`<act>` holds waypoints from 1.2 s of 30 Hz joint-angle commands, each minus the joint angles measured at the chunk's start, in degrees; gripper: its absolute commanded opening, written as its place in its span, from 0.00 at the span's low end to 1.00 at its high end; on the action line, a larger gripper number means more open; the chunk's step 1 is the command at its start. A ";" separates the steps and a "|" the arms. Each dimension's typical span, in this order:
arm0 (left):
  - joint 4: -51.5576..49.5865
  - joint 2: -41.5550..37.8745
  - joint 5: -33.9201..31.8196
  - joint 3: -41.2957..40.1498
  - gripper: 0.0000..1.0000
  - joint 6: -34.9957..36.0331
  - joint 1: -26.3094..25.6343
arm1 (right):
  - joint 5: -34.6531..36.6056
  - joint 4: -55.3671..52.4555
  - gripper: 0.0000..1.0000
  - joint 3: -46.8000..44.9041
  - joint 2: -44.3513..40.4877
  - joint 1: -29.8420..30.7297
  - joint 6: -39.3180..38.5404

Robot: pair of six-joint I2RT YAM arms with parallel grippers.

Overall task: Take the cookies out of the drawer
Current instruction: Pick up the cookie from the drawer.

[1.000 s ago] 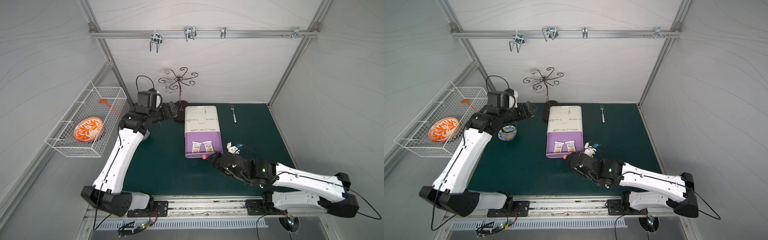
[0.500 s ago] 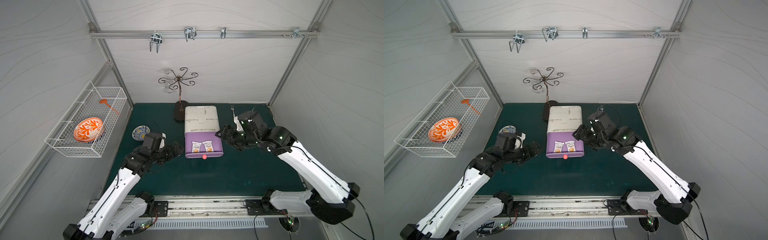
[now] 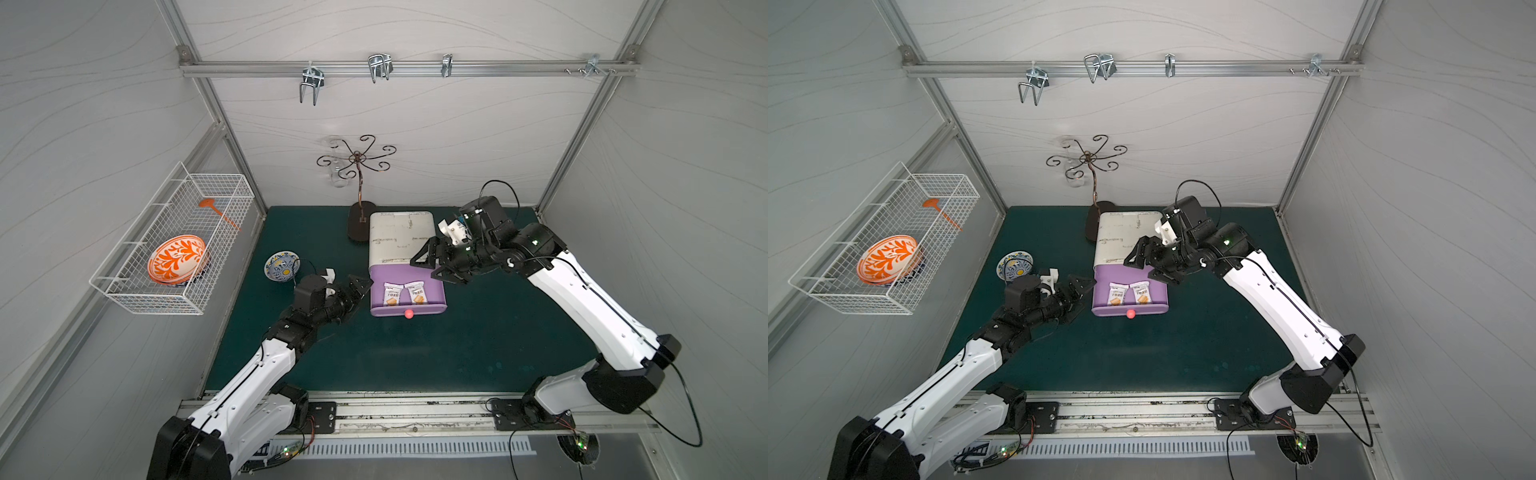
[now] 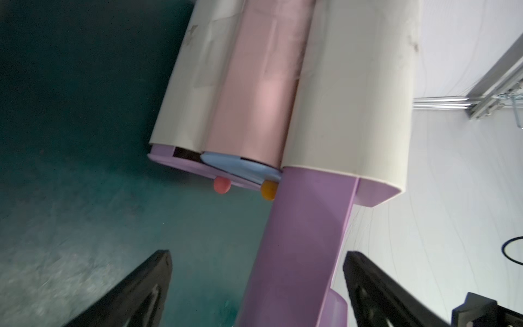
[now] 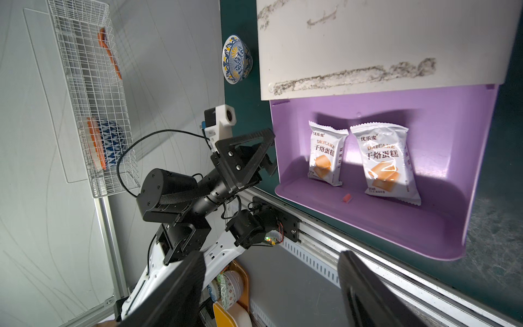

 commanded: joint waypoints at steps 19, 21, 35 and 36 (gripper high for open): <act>35.10 14.38 6.40 -4.02 0.99 -3.62 0.36 | -1.15 -5.80 0.77 0.48 3.39 -0.10 -2.19; 35.86 15.53 6.56 -3.47 0.99 -3.78 0.01 | -0.97 -6.25 0.76 0.29 3.50 0.02 -1.79; 32.50 16.07 8.42 -0.46 0.68 -1.14 -0.44 | 0.73 -9.07 0.76 0.07 6.02 1.59 -1.57; 32.34 16.07 8.41 -0.24 0.68 -0.99 -0.43 | 0.86 -9.89 0.75 0.48 6.36 1.88 -1.59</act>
